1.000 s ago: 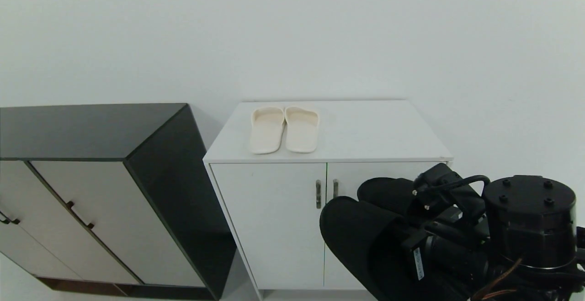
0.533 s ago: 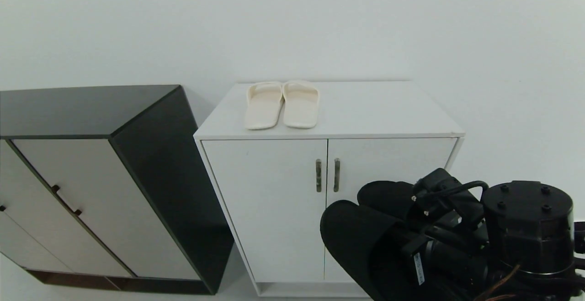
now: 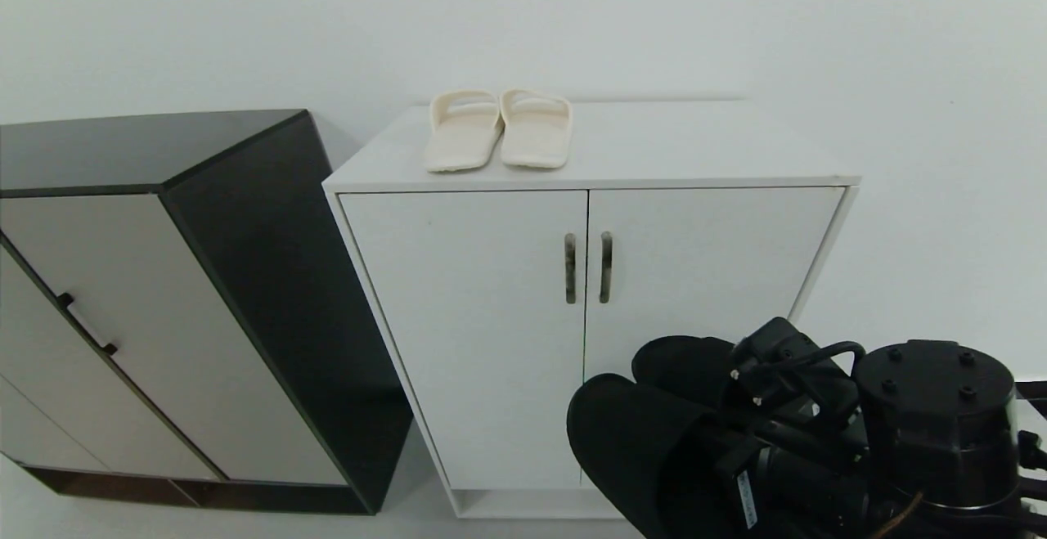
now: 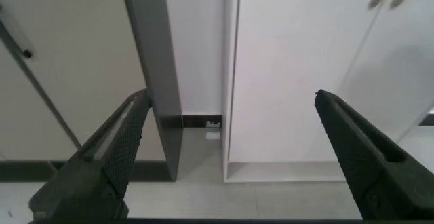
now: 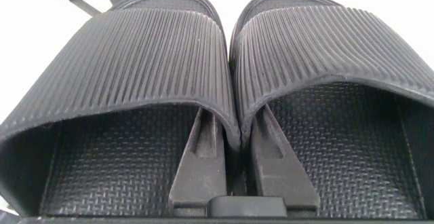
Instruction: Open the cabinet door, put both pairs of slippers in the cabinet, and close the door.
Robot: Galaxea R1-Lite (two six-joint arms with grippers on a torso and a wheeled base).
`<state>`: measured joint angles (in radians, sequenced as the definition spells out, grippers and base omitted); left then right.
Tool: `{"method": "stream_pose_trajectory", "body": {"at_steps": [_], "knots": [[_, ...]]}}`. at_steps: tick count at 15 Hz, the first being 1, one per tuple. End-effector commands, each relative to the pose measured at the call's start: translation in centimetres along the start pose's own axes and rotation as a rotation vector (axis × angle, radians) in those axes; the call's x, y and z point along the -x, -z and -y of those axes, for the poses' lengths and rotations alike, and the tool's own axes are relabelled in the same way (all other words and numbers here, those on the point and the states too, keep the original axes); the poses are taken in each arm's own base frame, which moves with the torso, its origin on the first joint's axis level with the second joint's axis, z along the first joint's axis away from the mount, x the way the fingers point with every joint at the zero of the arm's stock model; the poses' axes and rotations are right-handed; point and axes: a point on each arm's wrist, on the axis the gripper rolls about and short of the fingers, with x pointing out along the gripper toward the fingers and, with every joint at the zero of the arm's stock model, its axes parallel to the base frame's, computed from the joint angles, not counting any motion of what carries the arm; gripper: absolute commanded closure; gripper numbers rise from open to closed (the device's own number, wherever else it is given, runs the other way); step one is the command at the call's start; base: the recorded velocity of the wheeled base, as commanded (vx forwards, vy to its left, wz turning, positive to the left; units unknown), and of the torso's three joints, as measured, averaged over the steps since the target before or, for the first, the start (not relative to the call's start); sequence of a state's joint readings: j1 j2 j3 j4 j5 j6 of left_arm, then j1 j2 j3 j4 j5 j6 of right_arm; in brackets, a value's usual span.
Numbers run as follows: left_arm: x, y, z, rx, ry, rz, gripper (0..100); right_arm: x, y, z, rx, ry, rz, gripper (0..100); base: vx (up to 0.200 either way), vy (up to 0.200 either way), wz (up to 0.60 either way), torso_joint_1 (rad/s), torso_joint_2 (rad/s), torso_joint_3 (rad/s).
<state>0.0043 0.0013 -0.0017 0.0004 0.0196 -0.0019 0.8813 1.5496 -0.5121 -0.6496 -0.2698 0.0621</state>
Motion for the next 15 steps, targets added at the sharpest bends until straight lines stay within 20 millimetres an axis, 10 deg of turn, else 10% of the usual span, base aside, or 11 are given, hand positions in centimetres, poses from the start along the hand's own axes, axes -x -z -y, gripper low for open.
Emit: {"method": "stream_pose_trajectory", "body": {"at_steps": [1,4,6,11,15], "knots": [[0.0,0.0,0.0,0.0,-0.008,0.003,0,0.0,0.3,0.0,0.002,0.0,-0.005,100,0.0,0.0,0.0,-0.149,0.48,0.325],[0.3,-1.7,0.0,-0.068,-0.004,0.049,0,0.1,0.4,0.0,0.0,0.0,0.01,100,0.0,0.0,0.0,-0.132,0.47,0.326],[-0.4,-7.8,0.1,0.015,0.04,0.046,0,-0.1,0.5,0.0,0.002,-0.001,0.001,100,0.0,0.0,0.0,-0.117,0.46,0.349],[-10.2,-10.4,1.6,0.052,0.438,-0.221,0,-0.1,0.7,-0.1,0.006,0.0,-0.006,100,0.0,0.0,0.0,-0.071,0.44,0.372],[-14.3,-12.9,8.2,0.032,0.809,-0.118,0,-0.1,0.7,-0.1,0.008,0.002,-0.005,100,0.0,0.0,0.0,-0.012,0.27,0.255]]}}
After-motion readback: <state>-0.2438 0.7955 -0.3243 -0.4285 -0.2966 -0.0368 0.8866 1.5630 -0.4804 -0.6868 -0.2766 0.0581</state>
